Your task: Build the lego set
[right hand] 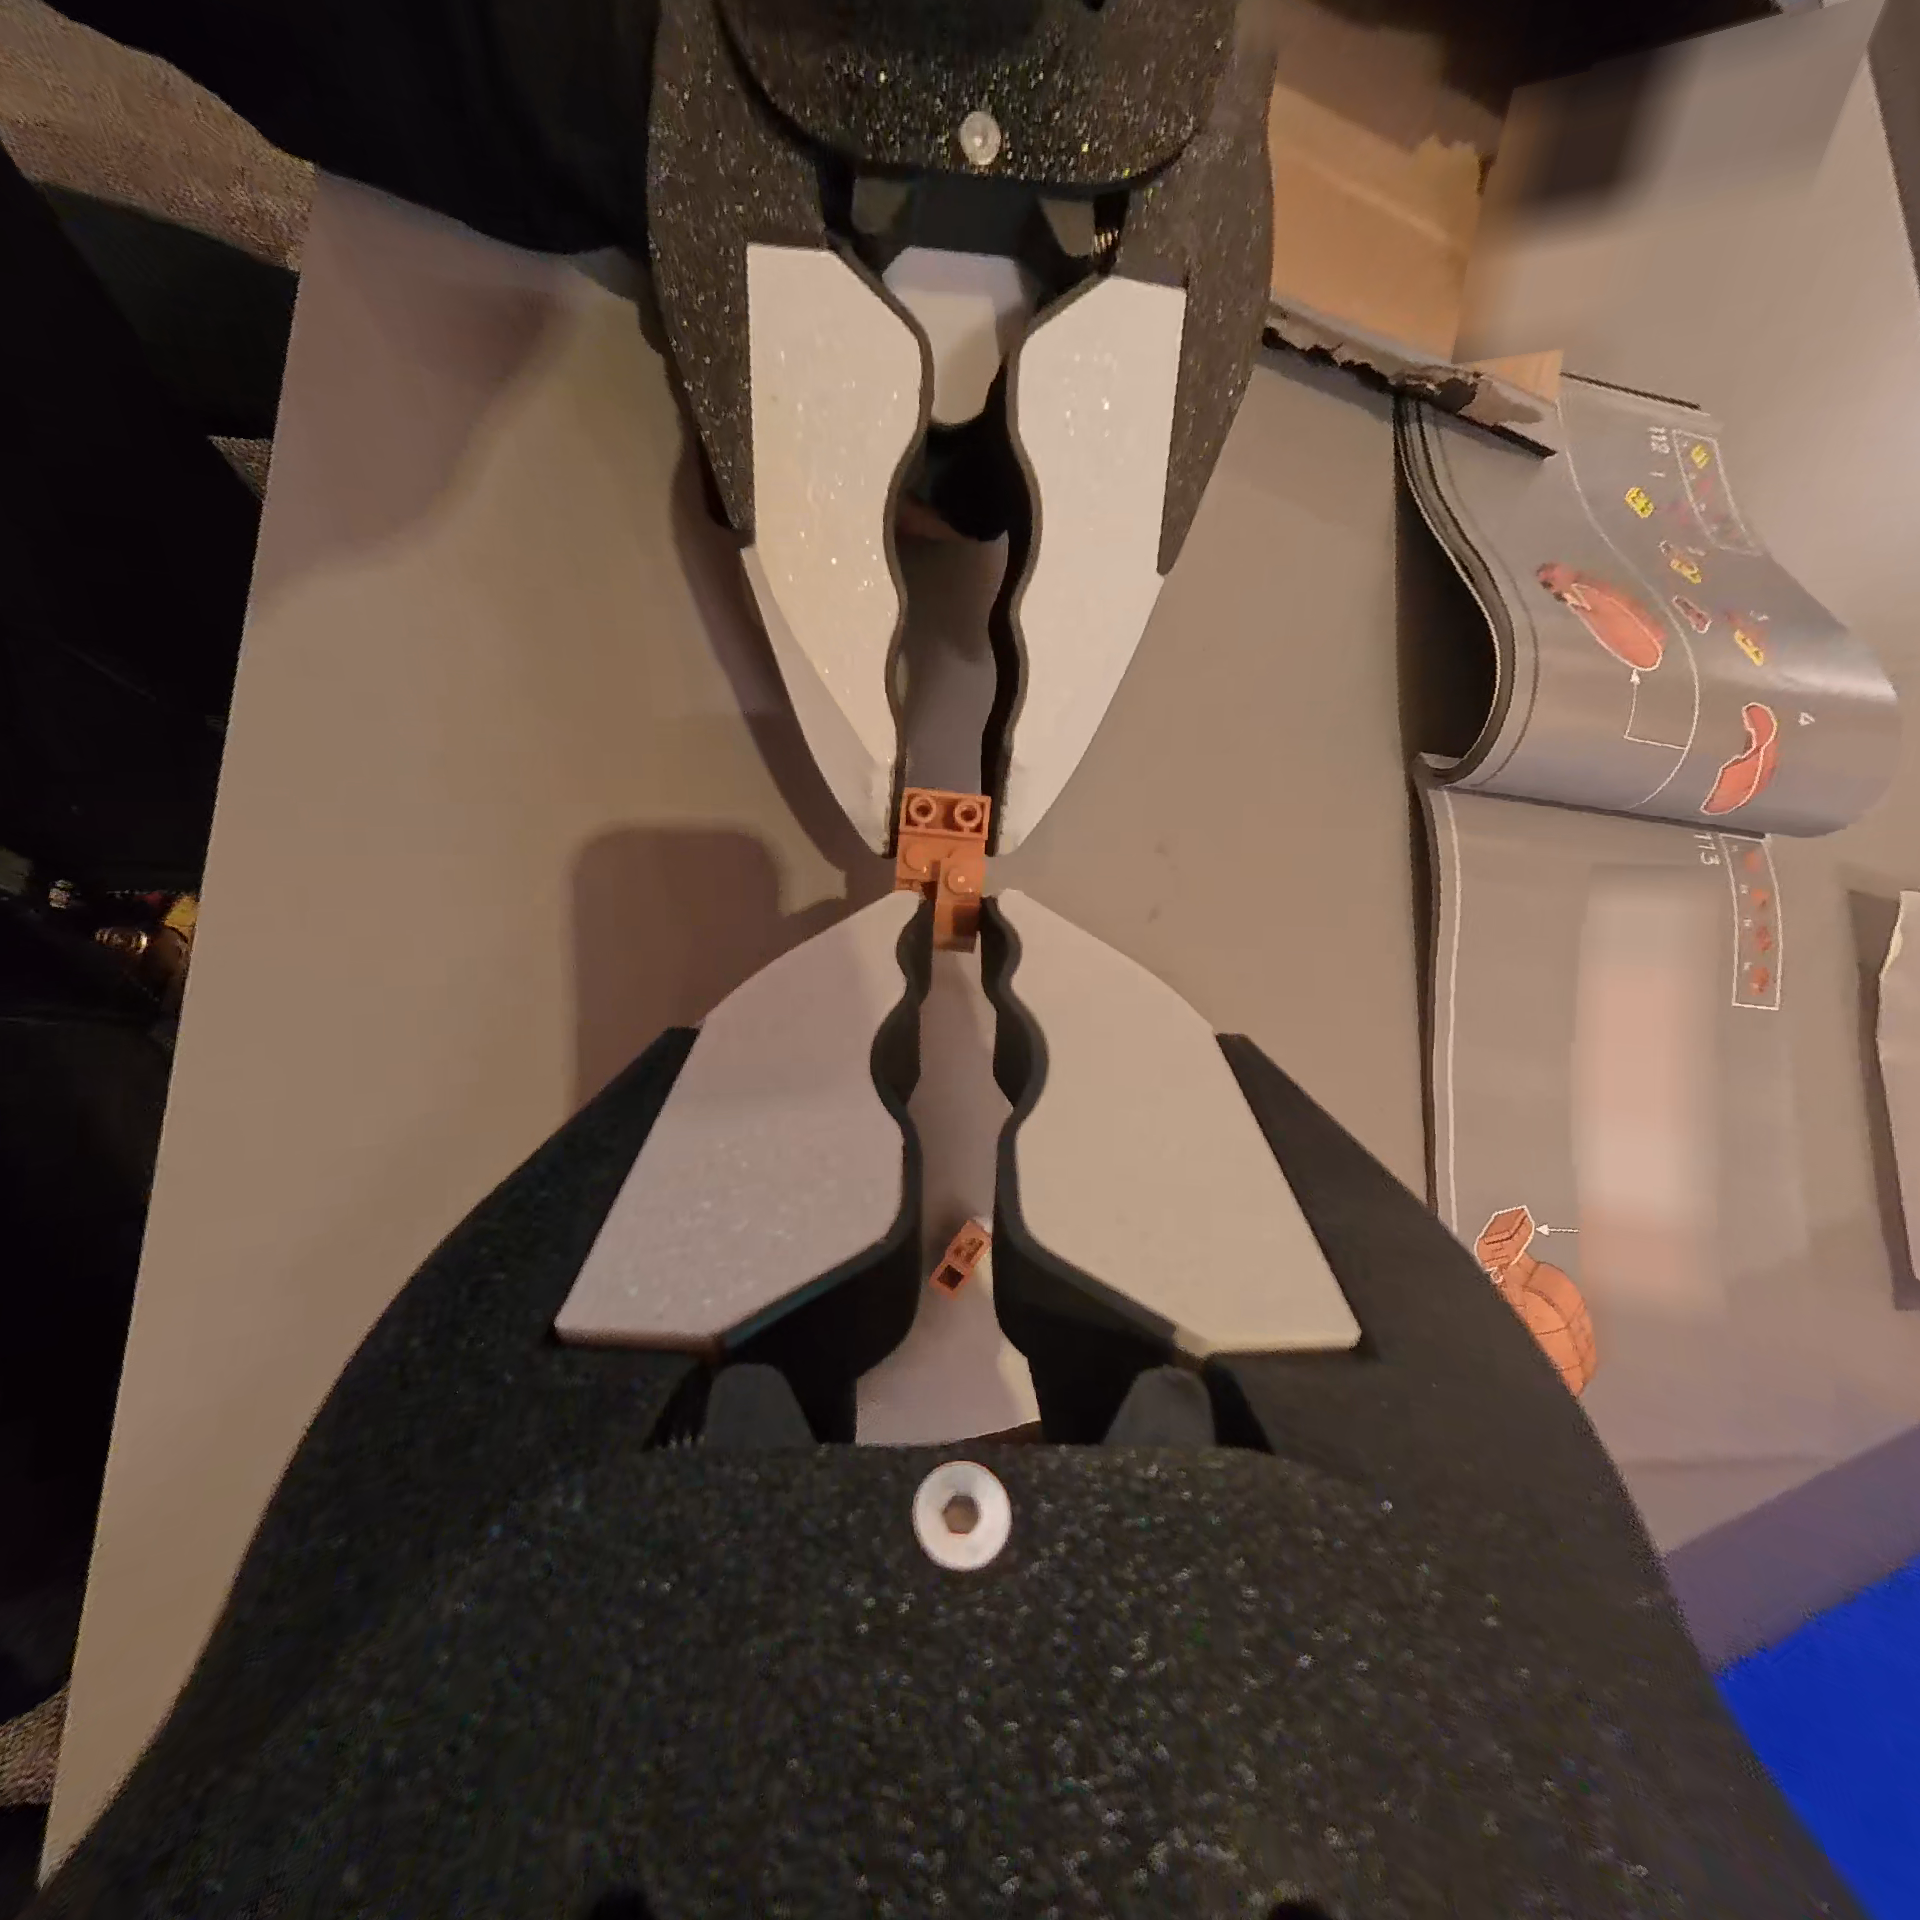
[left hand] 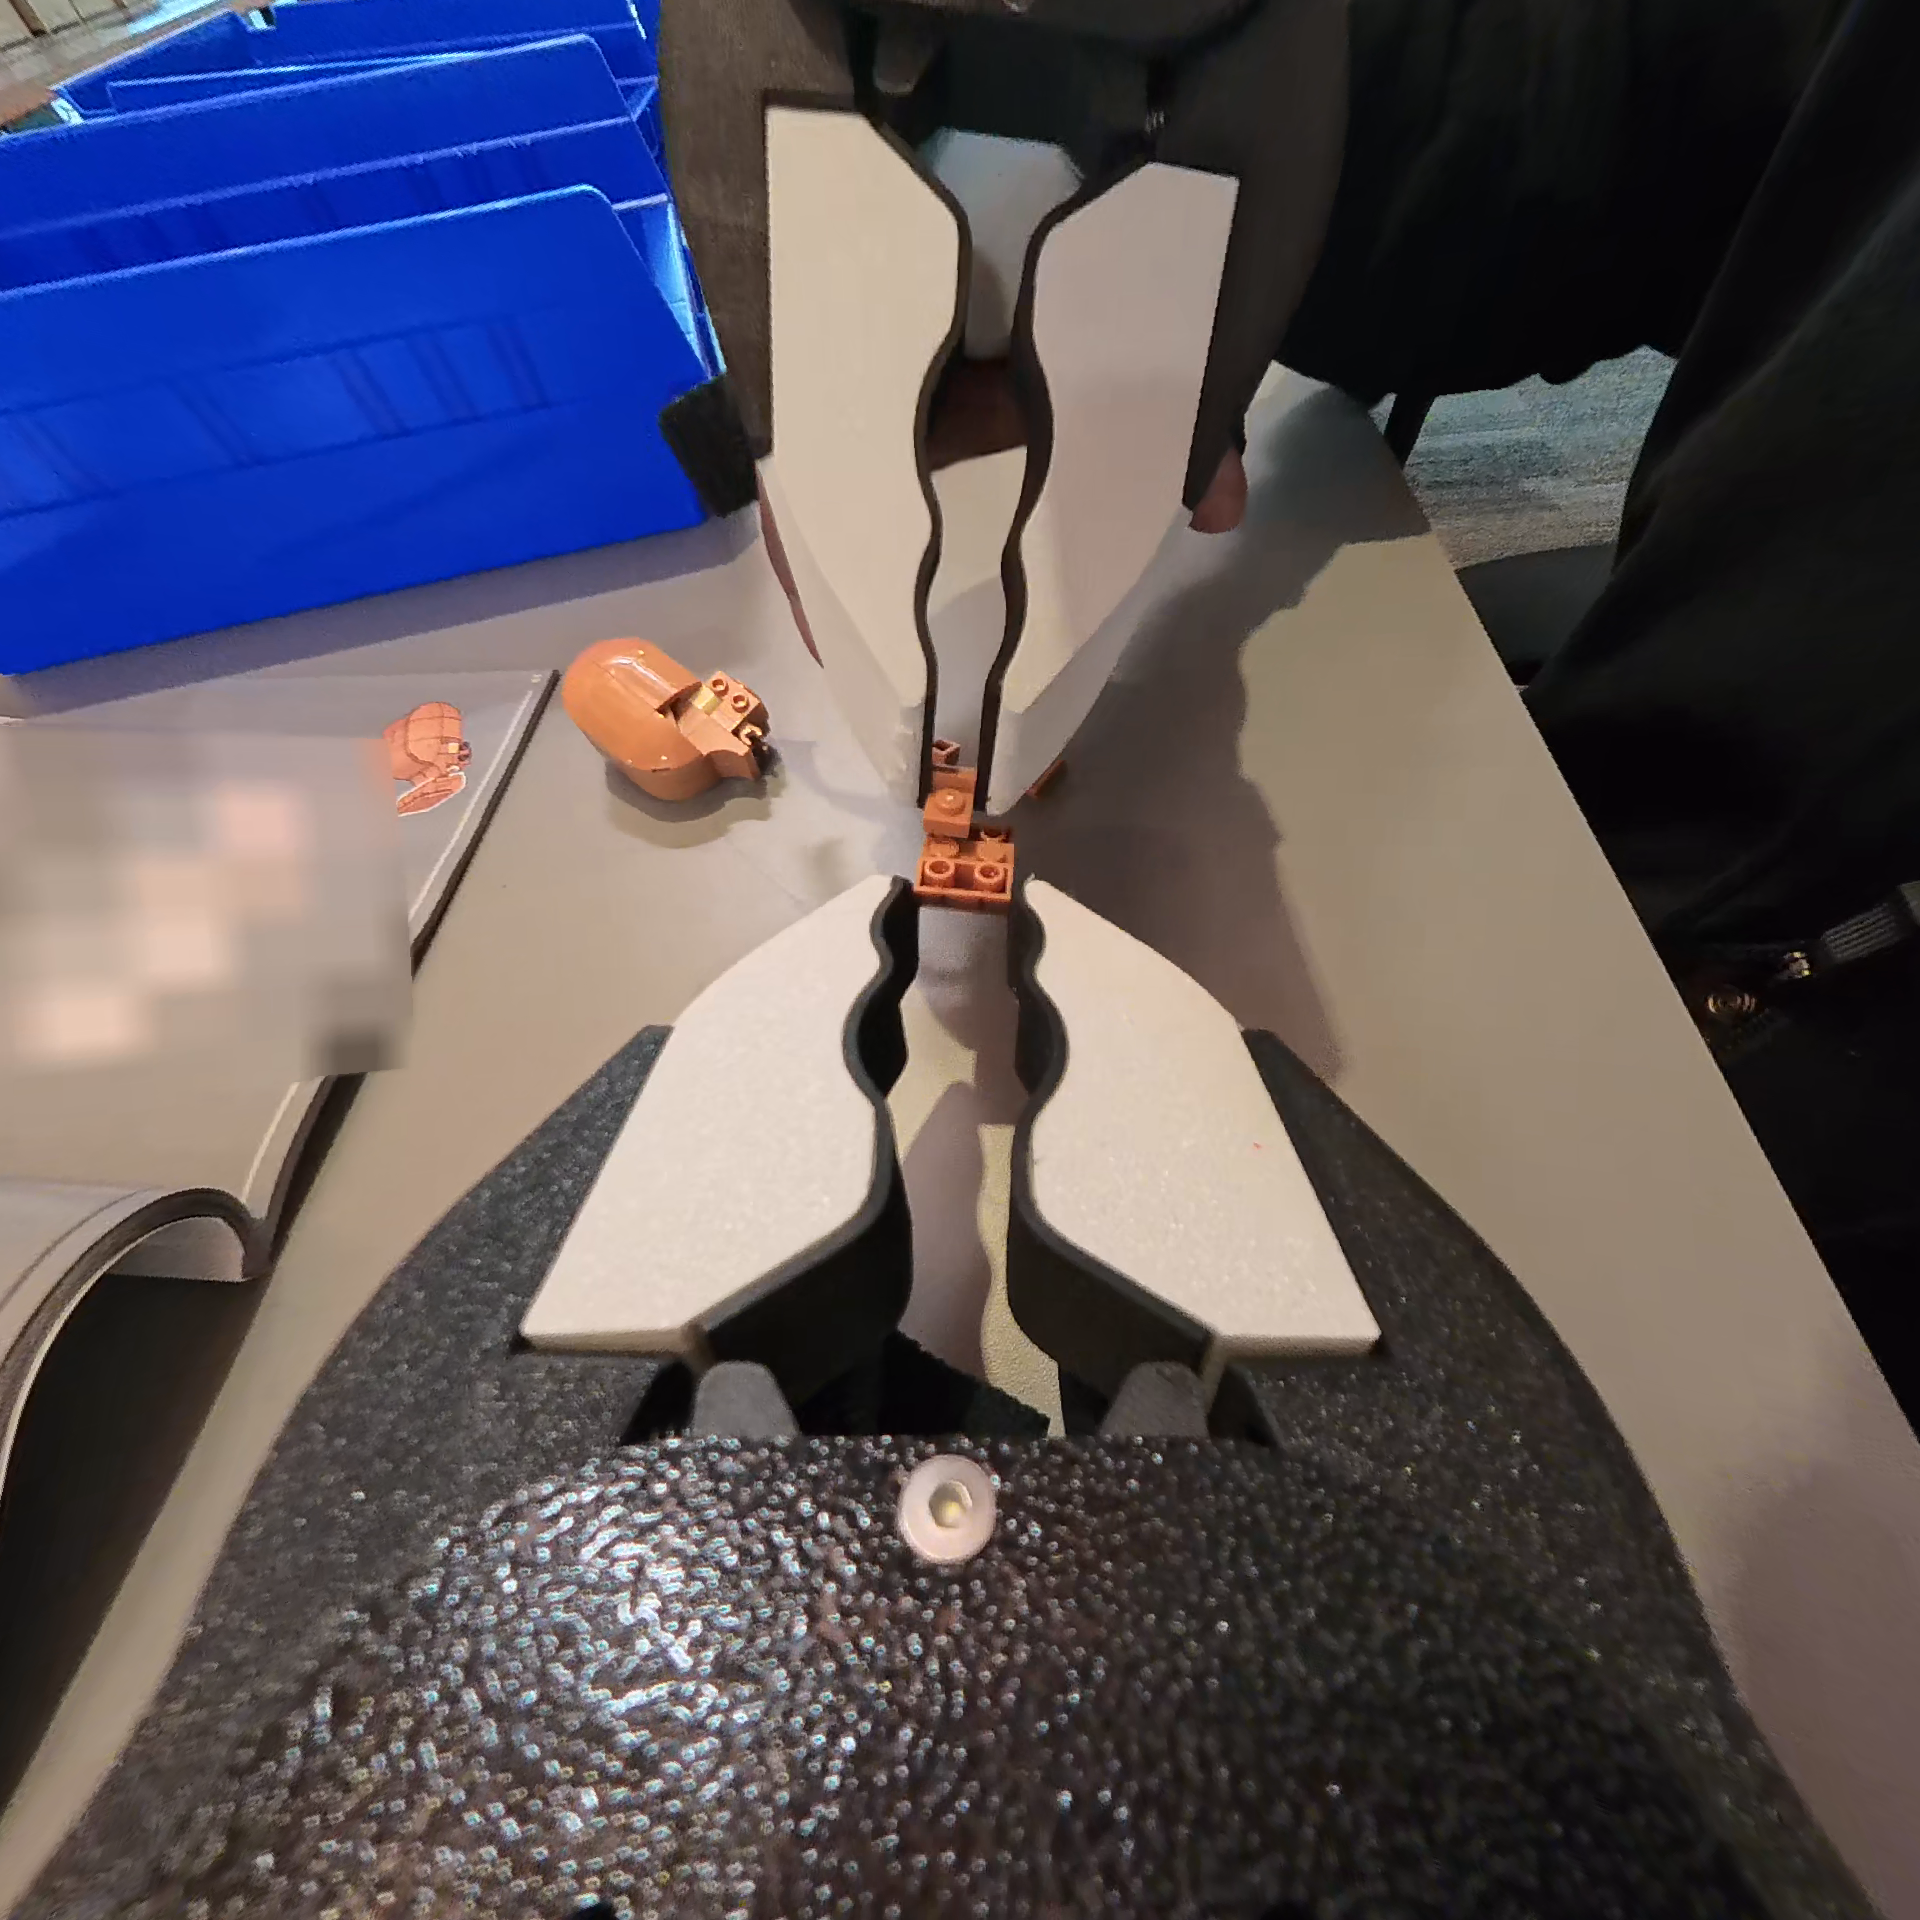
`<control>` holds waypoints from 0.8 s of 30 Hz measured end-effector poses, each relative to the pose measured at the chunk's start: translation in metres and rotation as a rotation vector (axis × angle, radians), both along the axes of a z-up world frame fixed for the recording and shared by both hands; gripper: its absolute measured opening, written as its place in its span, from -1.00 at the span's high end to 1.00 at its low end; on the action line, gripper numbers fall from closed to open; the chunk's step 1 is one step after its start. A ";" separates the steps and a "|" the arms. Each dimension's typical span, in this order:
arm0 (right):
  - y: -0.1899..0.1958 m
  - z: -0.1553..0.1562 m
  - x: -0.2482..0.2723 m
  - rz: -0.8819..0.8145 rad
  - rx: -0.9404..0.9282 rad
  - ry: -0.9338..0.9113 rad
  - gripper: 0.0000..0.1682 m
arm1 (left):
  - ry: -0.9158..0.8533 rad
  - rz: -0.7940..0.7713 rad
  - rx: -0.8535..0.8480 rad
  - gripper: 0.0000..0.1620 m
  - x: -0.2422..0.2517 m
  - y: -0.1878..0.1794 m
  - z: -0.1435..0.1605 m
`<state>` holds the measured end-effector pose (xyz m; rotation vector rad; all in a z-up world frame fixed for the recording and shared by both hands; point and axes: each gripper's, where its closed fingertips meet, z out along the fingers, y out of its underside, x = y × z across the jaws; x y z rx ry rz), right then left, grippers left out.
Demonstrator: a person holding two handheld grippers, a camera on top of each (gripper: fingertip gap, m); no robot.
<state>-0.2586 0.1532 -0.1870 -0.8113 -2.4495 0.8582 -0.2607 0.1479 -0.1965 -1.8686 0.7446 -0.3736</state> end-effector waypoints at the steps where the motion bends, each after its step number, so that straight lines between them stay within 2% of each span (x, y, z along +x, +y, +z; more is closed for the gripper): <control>1: 0.000 0.000 0.000 0.002 0.005 -0.005 0.90 | 0.000 0.000 0.001 0.79 0.000 0.000 0.000; 24: -0.007 0.000 0.002 0.022 0.052 -0.035 0.88 | -0.001 -0.021 0.014 0.79 0.004 -0.002 0.002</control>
